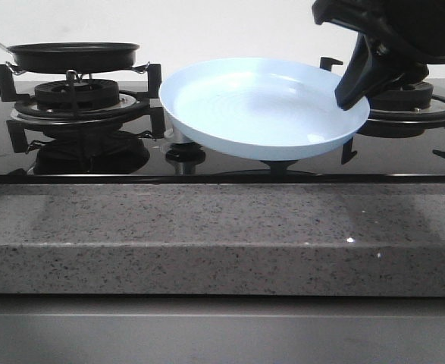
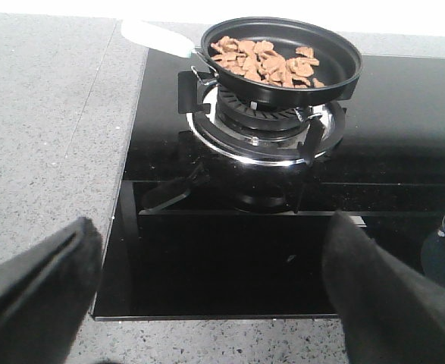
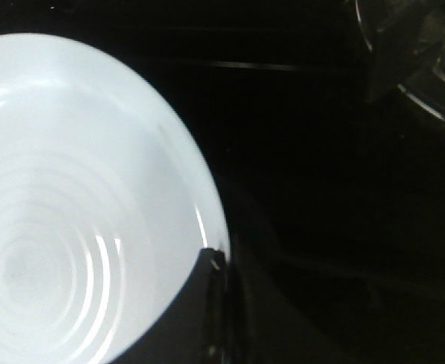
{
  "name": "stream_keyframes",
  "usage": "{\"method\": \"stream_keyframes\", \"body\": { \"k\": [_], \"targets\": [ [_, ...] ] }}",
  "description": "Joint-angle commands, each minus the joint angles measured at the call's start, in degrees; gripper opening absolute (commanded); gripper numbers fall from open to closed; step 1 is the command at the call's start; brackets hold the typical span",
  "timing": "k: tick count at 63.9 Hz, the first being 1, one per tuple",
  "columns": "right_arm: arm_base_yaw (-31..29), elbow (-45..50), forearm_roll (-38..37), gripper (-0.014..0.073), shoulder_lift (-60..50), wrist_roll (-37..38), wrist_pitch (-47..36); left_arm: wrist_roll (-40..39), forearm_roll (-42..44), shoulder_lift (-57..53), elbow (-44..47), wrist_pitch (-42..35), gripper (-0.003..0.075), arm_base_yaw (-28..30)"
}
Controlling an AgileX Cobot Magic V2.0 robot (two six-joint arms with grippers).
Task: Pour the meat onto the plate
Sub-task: 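Grasp the pale green pan handle with the left gripper and lift the pan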
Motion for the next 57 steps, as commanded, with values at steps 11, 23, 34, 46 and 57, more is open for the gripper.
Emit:
{"method": "stream_keyframes", "body": {
  "k": [11, 23, 34, 46, 57],
  "targets": [
    [0.05, -1.58, 0.09, -0.0068, -1.39, -0.46, -2.34, 0.04, -0.07, 0.91, -3.18, -3.23, 0.0606, -0.32],
    [0.05, -1.58, 0.09, -0.0068, -1.39, -0.46, -2.21, 0.04, 2.52, 8.81, -11.32, 1.81, 0.0606, 0.09],
    [0.05, -1.58, 0.09, -0.0068, -1.39, -0.46, -2.15, 0.47, 2.40, 19.70, -20.59, 6.44, 0.0606, 4.77],
    [0.05, -1.58, 0.09, -0.0068, -1.39, -0.46, -2.15, 10.77, -13.75, 32.52, -30.31, 11.49, 0.0606, 12.84],
    [0.05, -1.58, 0.09, -0.0068, -1.39, -0.46, -2.15, 19.59, -30.74, 41.40, -36.60, 14.00, 0.0606, 18.45]
  ]
}}
